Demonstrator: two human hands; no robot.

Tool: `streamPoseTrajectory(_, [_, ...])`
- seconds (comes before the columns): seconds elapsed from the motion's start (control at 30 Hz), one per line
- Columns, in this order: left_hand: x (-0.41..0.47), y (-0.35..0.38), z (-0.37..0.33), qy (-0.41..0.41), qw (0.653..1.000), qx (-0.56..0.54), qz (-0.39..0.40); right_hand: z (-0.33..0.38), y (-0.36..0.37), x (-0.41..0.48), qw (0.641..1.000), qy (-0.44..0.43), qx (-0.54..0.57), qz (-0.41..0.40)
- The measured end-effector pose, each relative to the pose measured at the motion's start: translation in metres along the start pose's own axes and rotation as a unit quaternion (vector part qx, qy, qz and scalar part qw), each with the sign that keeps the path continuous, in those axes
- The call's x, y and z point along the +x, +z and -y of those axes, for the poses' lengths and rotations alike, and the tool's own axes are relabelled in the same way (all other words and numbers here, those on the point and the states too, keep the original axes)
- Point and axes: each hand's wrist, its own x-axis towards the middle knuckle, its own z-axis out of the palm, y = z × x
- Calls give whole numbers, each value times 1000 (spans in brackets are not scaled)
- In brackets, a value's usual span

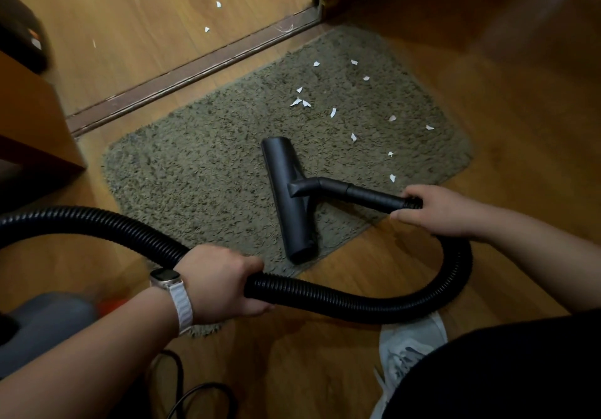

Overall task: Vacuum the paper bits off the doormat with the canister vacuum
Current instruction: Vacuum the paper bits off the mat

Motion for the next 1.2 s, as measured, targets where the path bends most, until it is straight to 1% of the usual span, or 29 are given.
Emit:
streamPoseTrajectory(0.07, [0, 1, 0, 1, 1000, 2, -1, -5, -4, 5, 992, 13, 109, 56])
streamPoseTrajectory(0.1, [0, 1, 0, 3, 1000, 3, -2, -8, -5, 8, 987, 14, 142, 72])
streamPoseTrajectory(0.17, [1, 2, 0, 8, 1000, 2, -4, -13, -2, 12, 984, 2, 157, 78])
streamPoseTrajectory(0.27, [1, 4, 0, 4, 1000, -3, -10, -20, 5, 19, 991, -25, 132, 29])
streamPoseTrajectory(0.4, [4, 1, -1, -15, 1000, -7, -21, -23, 14, 19, 997, -63, 19, -35])
streamPoseTrajectory(0.47, [5, 0, -3, -14, 999, -7, -31, -23, 19, 14, 995, -78, -12, -61])
streamPoseTrajectory(0.6, [6, 0, -4, -14, 999, 0, -34, -22, 29, 5, 990, -97, -26, -96])
streamPoseTrajectory(0.67, [6, -1, -4, -14, 999, -1, -38, -28, 32, 1, 990, -91, -14, -111])
streamPoseTrajectory(0.83, [10, 4, -5, -19, 998, -23, -58, -54, 28, -4, 984, -30, 69, -161])
streamPoseTrajectory(0.93, [15, 5, -5, -9, 995, -21, -98, -57, 25, -3, 984, -25, 61, -167])
streamPoseTrajectory(1.03, [13, 2, -5, -18, 995, -23, -91, -44, 27, -1, 984, -32, 37, -171])
streamPoseTrajectory(1.1, [10, 4, -3, -12, 996, -22, -90, -30, 29, 2, 985, -54, -3, -166])
streamPoseTrajectory(1.2, [9, 4, -2, 7, 998, -5, -68, -12, 31, 6, 982, -86, -60, -156])
